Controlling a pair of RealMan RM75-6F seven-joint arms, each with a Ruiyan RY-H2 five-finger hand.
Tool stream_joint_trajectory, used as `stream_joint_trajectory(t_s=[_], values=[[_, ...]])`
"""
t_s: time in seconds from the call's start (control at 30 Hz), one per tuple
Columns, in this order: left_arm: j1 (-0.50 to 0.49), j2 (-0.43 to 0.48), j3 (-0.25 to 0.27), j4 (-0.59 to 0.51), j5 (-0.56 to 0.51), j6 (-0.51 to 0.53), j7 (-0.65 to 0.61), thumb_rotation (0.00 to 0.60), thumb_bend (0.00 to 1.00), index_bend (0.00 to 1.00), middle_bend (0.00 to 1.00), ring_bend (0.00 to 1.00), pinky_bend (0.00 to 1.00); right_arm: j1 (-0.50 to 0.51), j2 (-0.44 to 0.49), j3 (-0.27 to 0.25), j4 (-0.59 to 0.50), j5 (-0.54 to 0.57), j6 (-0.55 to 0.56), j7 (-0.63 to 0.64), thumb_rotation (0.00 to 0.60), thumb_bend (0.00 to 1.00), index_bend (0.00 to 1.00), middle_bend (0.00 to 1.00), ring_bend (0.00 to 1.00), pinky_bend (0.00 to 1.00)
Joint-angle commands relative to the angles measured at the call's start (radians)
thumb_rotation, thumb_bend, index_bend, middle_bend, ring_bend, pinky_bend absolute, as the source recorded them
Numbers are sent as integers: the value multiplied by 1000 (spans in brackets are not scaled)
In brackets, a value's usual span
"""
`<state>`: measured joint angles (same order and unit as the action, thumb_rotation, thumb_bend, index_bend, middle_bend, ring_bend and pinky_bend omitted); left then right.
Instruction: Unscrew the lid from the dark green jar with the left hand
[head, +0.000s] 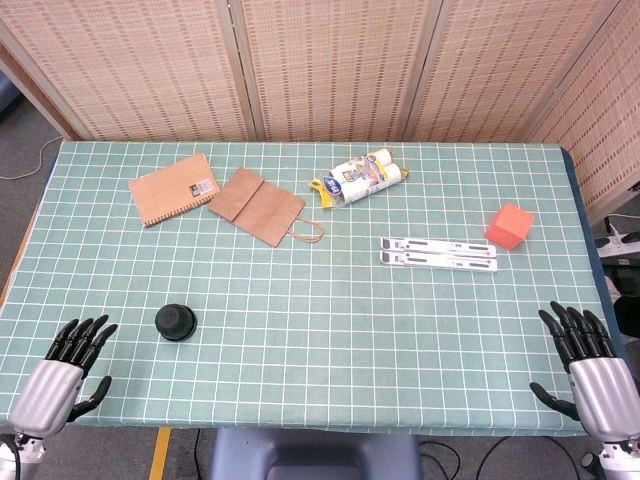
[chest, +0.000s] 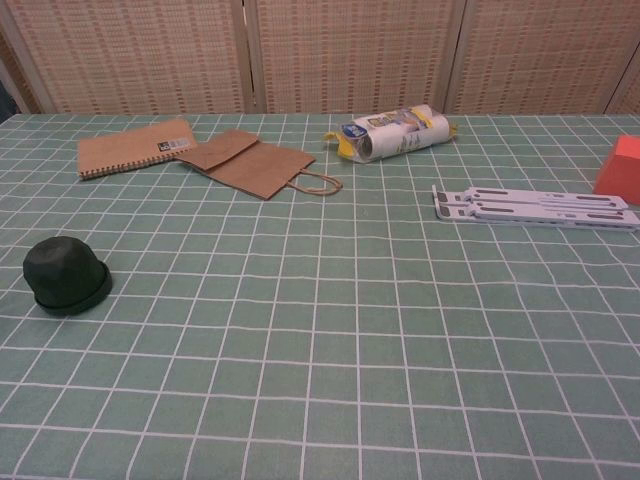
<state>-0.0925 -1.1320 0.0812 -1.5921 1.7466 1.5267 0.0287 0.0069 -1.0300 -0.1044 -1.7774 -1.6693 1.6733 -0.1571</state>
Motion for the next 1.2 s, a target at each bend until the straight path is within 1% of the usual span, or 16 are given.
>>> stream_joint_trajectory(t_s=[0.03,0.1,0.17,0.3,0.33,0.4,0.5,0.57,0.67,0.77,0.83,0.9,0.93,1.07,1.13,1.2], values=[[-15,-9,1,-2,6,-18,-23,600,412,0,0,0,54,-2,-1,6,1,-6,-9,-6,600,64,0,0,0,0],[-44,-1,5,-14,6,-73,-32,600,413,0,0,0,59,-5,-2,8,-1,-9,-12,-8,600,64,0,0,0,0],[-104,34,-1,-60,-6,-169,-48,600,413,0,0,0,59,-9,-2,8,-1,-16,-14,-8,600,64,0,0,0,0],[-240,119,-45,-176,-88,-380,-95,600,412,0,0,0,59,-15,4,6,-6,-35,-15,7,600,64,0,0,0,0],[-278,133,-65,-200,-127,-442,-84,600,412,0,0,0,59,-18,7,6,-7,-41,-12,10,600,64,0,0,0,0],[-326,142,-91,-232,-193,-525,-52,600,410,0,0,0,58,-21,8,7,-7,-48,-10,13,600,64,0,0,0,0],[-427,148,-136,-279,-322,-686,39,600,407,0,0,0,58,-23,9,7,-5,-54,-17,14,600,64,0,0,0,0],[-492,136,-167,-287,-426,-763,119,600,409,0,0,0,58,-21,10,9,-4,-52,-30,10,600,64,0,0,0,0],[-587,108,-181,-272,-600,-859,238,600,409,0,0,0,56,-19,12,17,-5,-43,-42,4,600,64,0,0,0,0],[-665,76,-166,-242,-759,-895,337,600,400,0,0,0,54,-17,20,19,-9,-40,-52,22,600,64,0,0,0,0],[-733,55,-142,-222,-895,-906,409,600,399,0,0,0,53,-15,33,19,-9,-41,-60,40,600,64,0,0,0,0],[-796,50,-113,-220,-1003,-912,462,600,399,0,0,0,52,-15,38,23,-7,-37,-62,45,600,64,0,0,0,0],[-814,50,-103,-220,-1032,-913,477,600,399,0,0,0,52,-15,39,24,-8,-36,-64,46,600,64,0,0,0,0],[-939,38,-28,-219,-1225,-896,576,600,398,0,0,0,47,-15,46,26,-9,-36,-72,54,600,64,0,0,0,0],[-993,28,6,-218,-1317,-886,606,600,398,0,0,0,46,-17,46,26,-8,-41,-73,55,600,64,0,0,0,0],[-1030,20,29,-217,-1379,-886,617,600,398,0,0,0,46,-19,48,25,-8,-46,-72,61,600,64,0,0,0,0]])
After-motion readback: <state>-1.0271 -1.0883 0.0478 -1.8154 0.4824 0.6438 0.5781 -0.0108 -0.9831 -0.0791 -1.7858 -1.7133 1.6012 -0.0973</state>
